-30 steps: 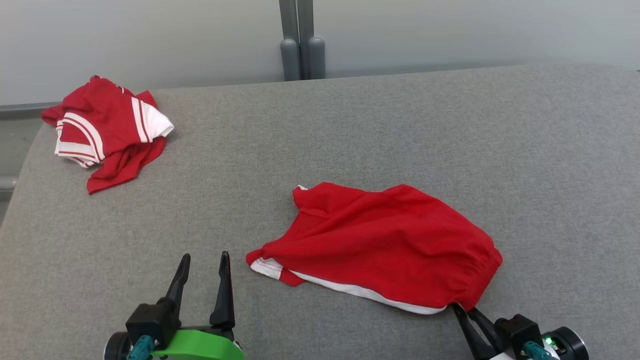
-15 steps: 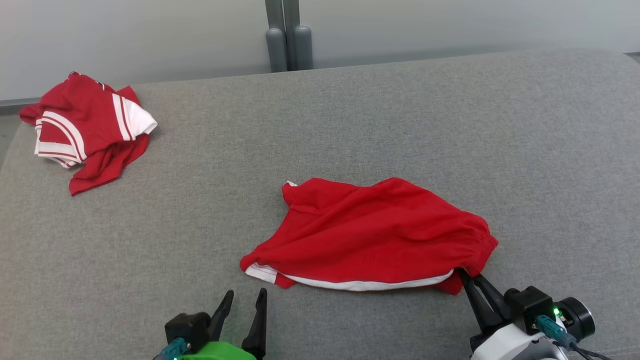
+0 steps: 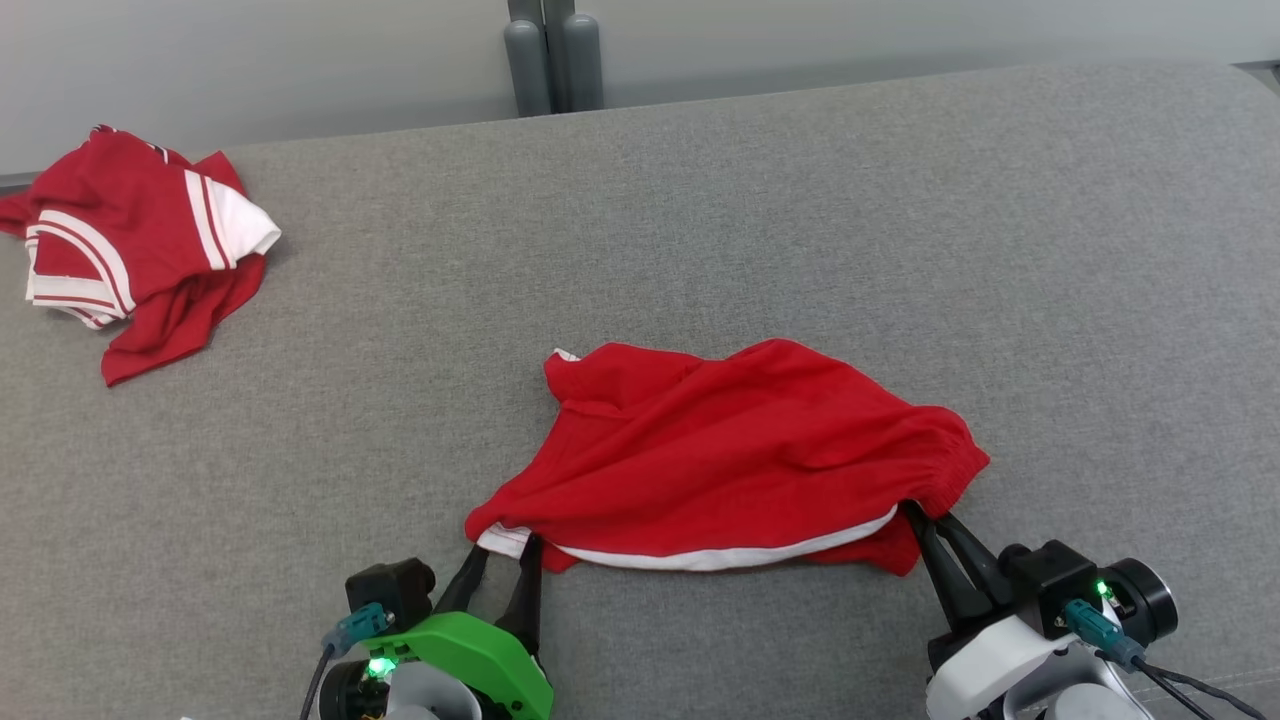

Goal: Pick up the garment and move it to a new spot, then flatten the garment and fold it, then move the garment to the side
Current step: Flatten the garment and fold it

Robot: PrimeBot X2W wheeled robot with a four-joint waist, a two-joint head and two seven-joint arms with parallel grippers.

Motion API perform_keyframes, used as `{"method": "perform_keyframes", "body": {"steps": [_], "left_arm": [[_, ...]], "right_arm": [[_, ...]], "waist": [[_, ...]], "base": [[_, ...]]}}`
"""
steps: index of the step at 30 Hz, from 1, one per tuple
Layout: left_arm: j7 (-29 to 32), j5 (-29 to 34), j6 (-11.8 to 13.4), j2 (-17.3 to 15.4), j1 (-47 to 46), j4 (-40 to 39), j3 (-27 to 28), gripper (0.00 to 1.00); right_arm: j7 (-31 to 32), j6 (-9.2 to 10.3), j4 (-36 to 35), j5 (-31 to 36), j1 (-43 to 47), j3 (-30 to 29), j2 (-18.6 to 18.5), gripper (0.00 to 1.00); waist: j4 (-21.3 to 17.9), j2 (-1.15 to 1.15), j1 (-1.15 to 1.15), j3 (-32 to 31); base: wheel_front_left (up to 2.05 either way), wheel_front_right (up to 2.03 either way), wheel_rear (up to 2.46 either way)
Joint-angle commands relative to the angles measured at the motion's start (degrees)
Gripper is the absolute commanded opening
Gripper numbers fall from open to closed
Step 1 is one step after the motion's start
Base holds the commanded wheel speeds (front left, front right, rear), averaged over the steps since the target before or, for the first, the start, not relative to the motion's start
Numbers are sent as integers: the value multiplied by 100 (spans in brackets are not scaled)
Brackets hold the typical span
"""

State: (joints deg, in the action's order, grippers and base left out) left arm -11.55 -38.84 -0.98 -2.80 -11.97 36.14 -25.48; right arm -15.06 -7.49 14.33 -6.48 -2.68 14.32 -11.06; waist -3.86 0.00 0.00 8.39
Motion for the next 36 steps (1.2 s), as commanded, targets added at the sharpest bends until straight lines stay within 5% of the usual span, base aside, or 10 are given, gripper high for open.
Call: {"method": "perform_keyframes", "body": {"steps": [1,2,3,18,27,36], "left_arm": [[-10,-48,28,-18,-80,110,-57,45],[-38,-77,44,-18,-116,156,-96,33],[-80,-95,47,-15,-157,198,-133,0],[-365,44,-172,-172,-49,-587,172,0],[-349,289,-273,-708,244,-2163,400,0],[-13,404,-27,-1131,272,-4412,553,0]], "right_arm": [[-17,0,-21,-14,-67,4,14,0],[-17,0,-22,-15,-80,0,24,0],[-17,0,-25,-14,-89,-6,33,0],[-17,0,-357,-248,-126,-309,36,0],[-17,0,-1040,-707,-283,-413,-317,0],[181,0,-2022,-1121,-354,-475,-701,0]], "waist": [[-19,0,0,19],[-25,0,0,25],[-29,0,0,29],[30,0,0,-128],[-12,0,0,-440],[-74,0,0,-779]], "base": [[0,0,0],[0,0,0],[0,0,0],[0,0,0],[0,0,0],[0,0,0]]}}
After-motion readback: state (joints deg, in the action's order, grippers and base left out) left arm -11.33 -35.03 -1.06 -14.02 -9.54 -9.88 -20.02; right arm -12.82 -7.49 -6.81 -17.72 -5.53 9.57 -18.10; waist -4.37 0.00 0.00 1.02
